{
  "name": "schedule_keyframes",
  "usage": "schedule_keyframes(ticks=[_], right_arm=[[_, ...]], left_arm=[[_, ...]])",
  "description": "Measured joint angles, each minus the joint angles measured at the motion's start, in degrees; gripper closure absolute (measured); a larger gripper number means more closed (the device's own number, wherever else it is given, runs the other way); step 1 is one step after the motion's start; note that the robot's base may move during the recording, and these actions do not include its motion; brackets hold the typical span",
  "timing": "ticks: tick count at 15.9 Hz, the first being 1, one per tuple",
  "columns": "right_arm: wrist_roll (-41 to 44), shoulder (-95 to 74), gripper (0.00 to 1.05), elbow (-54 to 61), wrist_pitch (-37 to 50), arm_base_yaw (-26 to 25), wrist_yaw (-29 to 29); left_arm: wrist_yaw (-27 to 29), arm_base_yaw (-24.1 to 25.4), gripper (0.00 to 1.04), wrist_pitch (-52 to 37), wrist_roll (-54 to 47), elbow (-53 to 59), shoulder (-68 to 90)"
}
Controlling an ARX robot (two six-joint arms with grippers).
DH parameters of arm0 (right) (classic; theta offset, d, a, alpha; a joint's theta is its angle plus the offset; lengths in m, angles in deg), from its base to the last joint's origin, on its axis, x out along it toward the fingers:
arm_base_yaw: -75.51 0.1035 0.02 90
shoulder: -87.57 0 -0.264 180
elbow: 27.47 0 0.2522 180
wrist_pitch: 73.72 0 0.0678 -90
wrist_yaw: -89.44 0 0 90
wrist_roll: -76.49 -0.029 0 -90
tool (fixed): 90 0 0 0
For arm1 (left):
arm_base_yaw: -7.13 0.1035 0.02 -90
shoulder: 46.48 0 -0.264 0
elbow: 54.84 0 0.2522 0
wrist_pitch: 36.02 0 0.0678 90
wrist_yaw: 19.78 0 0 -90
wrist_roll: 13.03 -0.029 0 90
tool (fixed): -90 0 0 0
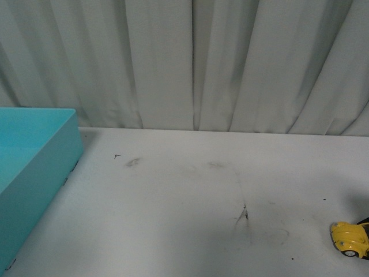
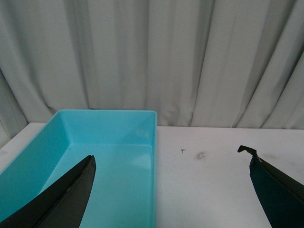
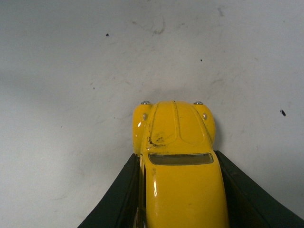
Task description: Wind up and store yellow beetle toy
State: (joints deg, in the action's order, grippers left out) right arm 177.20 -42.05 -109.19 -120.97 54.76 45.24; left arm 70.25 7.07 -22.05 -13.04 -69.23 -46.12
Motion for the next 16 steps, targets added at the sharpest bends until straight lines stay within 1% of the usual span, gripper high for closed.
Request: schedule_keyframes(ticks=[2, 3, 4, 5, 6, 7, 8, 9, 14, 16], right_arm=[[0.33, 0.15, 0.64, -0.15, -1.03, -0.74, -0.04], [0.35, 0.37, 0.61, -0.17, -1.18, -0.66, -0.22], [-0.11, 0.39, 0.49, -0.15, -1.44, -0.31, -2.84], [-0.22, -0.17, 0.35, 0.85, -2.34, -0.26, -1.79], [0.07, -0.15, 0.19, 1.46, -1.64, -0.26, -1.97], [0.22, -0.15, 0.08, 1.75, -1.53, -0.28, -1.55], [0.42, -0.15, 0.06, 1.92, -1.42, -0.31, -1.36], [0.52, -0.15, 0.07, 1.88, -1.53, -0.31, -1.20], [0.50, -0.15, 0.07, 1.86, -0.66, -0.33, -0.50], [0.17, -0.13, 0.07, 1.99, 0.02, -0.28, 0.59]], left_arm=[[0.00, 0.00, 0.07, 0.00, 0.00, 0.00, 0.00], [0.00, 0.00, 0.07, 0.00, 0.00, 0.00, 0.00], [0.00, 0.00, 0.07, 0.00, 0.00, 0.00, 0.00], [0.04, 0.00, 0.07, 0.00, 0.00, 0.00, 0.00], [-0.09, 0.00, 0.07, 0.00, 0.00, 0.00, 0.00], [0.00, 0.00, 0.07, 0.00, 0.00, 0.00, 0.00], [0.00, 0.00, 0.07, 0.02, 0.00, 0.00, 0.00], [-0.02, -0.02, 0.07, 0.00, 0.00, 0.00, 0.00], [-0.02, 0.00, 0.07, 0.00, 0.00, 0.00, 0.00], [-0.02, -0.02, 0.07, 0.00, 0.00, 0.00, 0.00]])
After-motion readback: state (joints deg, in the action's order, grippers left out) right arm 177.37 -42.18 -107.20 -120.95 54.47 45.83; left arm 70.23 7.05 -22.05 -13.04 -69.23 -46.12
